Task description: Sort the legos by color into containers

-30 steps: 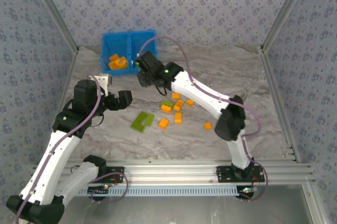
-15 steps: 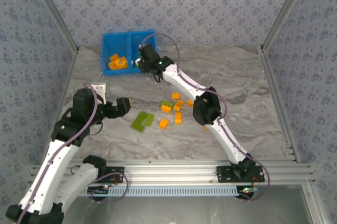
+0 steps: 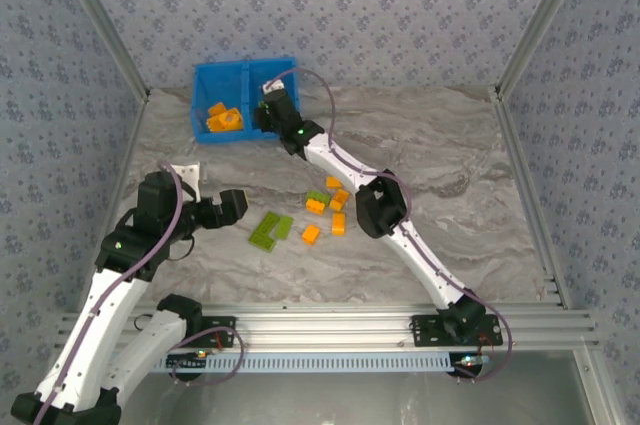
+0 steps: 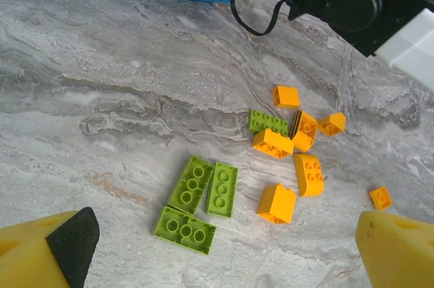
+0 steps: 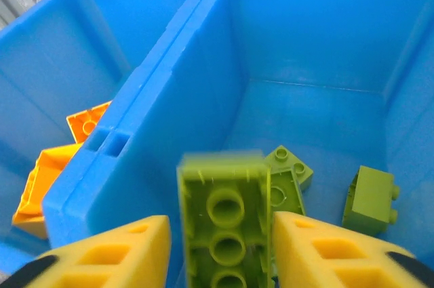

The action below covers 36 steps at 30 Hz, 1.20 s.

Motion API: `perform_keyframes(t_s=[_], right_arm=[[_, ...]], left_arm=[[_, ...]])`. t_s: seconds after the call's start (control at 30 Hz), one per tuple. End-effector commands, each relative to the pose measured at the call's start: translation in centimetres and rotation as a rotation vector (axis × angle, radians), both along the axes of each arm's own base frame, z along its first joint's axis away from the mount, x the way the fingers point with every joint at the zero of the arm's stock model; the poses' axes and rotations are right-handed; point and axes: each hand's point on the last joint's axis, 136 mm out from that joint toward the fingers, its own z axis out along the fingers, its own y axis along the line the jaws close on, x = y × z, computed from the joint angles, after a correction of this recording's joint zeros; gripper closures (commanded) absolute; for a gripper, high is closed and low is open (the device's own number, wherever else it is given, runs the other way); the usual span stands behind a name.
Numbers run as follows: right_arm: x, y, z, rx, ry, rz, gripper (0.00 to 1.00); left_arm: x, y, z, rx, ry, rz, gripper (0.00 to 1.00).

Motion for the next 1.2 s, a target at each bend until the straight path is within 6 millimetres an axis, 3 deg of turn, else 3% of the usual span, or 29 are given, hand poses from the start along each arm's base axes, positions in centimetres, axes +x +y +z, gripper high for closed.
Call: perform_keyframes(t_s=[0.0, 0.07, 0.23, 0.33, 0.5, 0.63, 0.8, 0.93, 1.1, 1.17], right_arm=[[1.2, 0.1, 3.0, 0.101, -0.069, -0.008, 0.42], [0.6, 0.6, 4.2, 0.095, -0.082, 0.018, 0.34], [-2.2, 0.2, 10.7, 0.091, -0.062, 0.054, 0.32], [-5.2, -2.0, 14.6, 0.064, 0.004, 0.058, 0.28], [-12.9, -6.3, 19.9, 0.037, 0.013, 0.182, 0.18], [-18.9, -10.8, 20.2, -0.007, 0.017, 0.233, 0.11], [-24.0, -15.5, 18.8, -0.01, 0.051, 0.215, 0.06], [-25.9, -17.9, 17.8, -0.01, 0.08, 0.176, 0.05], [-26.6, -19.8, 17.8, -0.018, 0.071, 0.125, 0.04], [-26.7, -19.9, 17.9, -0.026, 0.067, 0.132, 0.03]], left_arm=[[-0.5, -0.1, -0.4, -0.013, 0.024, 0.001, 0.01], [-0.5, 0.0, -0.6, -0.011, 0.03, 0.002, 0.01], [-0.3, -0.3, -1.4, 0.013, 0.063, -0.02, 0.01], [0.0, -0.6, -2.3, 0.03, 0.109, -0.033, 0.01], [0.1, -1.3, -4.4, 0.036, 0.186, -0.045, 0.01], [-0.4, -1.9, -7.0, 0.145, 0.258, -0.063, 0.02], [0.4, -3.3, -10.8, 0.308, 0.344, -0.125, 0.04], [2.3, -3.3, -13.0, 0.434, 0.383, -0.132, 0.12], [3.7, -6.7, -15.5, 0.381, 0.422, -0.258, 0.15], [4.0, -6.8, -17.0, 0.413, 0.461, -0.268, 0.17]])
